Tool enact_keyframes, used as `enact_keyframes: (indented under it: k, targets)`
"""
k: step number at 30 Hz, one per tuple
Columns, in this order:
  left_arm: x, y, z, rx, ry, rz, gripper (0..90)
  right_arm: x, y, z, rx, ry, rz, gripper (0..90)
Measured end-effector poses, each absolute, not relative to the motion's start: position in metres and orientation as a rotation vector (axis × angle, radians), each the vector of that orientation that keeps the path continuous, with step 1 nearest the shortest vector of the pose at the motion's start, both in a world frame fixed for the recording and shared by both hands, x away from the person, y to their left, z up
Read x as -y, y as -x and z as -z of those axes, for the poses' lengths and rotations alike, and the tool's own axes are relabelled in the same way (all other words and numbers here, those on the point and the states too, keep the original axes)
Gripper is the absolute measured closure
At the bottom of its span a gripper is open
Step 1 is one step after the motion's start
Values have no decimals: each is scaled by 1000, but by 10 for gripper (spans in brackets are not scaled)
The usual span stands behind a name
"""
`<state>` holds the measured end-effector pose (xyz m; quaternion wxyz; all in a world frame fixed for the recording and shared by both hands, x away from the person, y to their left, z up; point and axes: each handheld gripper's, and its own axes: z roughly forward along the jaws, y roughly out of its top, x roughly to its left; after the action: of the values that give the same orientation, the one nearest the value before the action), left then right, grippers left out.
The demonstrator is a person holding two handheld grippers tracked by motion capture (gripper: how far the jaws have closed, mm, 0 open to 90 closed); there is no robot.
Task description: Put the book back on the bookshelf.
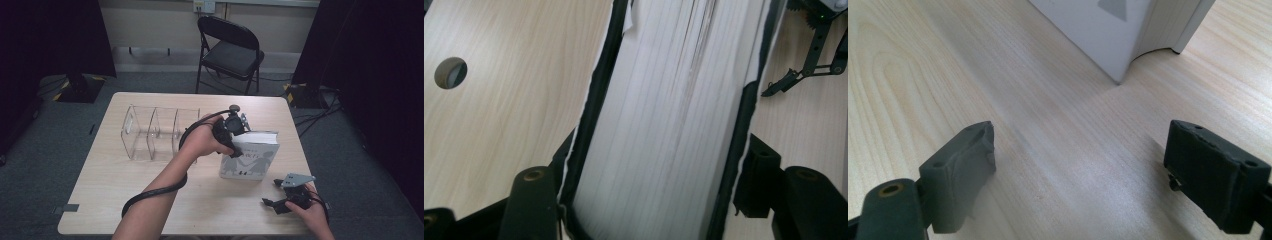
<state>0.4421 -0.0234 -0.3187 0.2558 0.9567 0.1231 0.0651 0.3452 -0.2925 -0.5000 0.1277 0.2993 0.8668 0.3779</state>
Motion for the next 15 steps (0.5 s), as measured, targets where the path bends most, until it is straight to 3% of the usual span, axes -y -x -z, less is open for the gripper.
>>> enact_keyframes:
  k: [7,15]
  targets:
    - [22,-435,314,-456,-2618,-115,487,293,-346,500,-2524,-865,-1099,120]
    - [21,-427,313,-501,-2614,-131,514,293,-345,500,-2523,-864,-1097,120]
